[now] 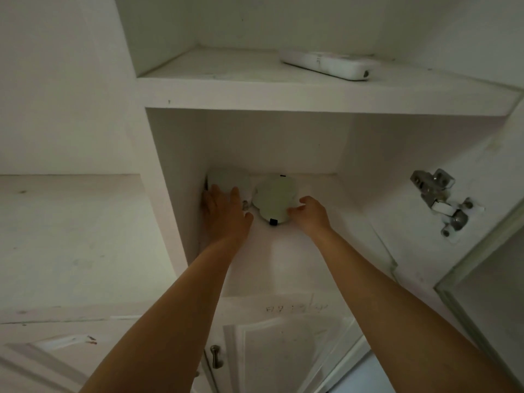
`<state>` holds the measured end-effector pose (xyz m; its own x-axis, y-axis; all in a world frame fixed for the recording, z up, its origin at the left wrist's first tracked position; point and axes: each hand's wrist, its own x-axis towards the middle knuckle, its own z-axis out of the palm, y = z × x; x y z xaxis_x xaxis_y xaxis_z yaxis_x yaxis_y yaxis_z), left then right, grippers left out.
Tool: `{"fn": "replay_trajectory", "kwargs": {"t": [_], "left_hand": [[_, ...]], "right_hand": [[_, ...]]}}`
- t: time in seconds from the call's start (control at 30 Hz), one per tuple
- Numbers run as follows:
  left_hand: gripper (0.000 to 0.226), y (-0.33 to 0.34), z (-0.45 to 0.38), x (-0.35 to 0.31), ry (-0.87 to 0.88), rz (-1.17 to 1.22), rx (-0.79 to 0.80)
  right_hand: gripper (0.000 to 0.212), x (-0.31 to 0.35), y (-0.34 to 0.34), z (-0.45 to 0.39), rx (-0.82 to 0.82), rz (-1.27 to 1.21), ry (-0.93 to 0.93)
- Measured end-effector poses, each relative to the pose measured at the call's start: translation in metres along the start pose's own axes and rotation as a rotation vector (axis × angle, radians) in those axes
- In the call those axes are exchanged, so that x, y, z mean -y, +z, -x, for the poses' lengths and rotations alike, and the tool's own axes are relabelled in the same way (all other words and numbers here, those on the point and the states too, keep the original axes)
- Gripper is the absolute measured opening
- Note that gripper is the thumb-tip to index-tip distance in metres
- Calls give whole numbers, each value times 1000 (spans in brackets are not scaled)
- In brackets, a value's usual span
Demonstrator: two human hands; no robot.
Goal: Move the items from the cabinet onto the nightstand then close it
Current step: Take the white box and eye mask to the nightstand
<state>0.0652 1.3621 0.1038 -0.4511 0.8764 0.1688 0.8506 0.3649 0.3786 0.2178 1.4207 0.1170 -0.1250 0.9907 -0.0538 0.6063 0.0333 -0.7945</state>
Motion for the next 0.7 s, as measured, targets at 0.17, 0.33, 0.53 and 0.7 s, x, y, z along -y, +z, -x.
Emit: {"fn": "replay_trajectory", "kwargs": {"t": [0.17, 0.33, 0.53, 0.7], "left_hand": [[60, 7, -3, 1, -13, 108, -48], [55, 9, -4, 5, -3, 178, -84], [48, 14, -7, 2, -19, 256, -172], [52, 20, -17, -14, -196, 321, -232]], "right_hand": [[39, 1, 5, -13, 2, -54, 54], [25, 4, 6, -20, -3, -127, 70], [14, 2, -3, -20, 5, -285, 43], [10, -4, -13, -17, -34, -370, 64]]}}
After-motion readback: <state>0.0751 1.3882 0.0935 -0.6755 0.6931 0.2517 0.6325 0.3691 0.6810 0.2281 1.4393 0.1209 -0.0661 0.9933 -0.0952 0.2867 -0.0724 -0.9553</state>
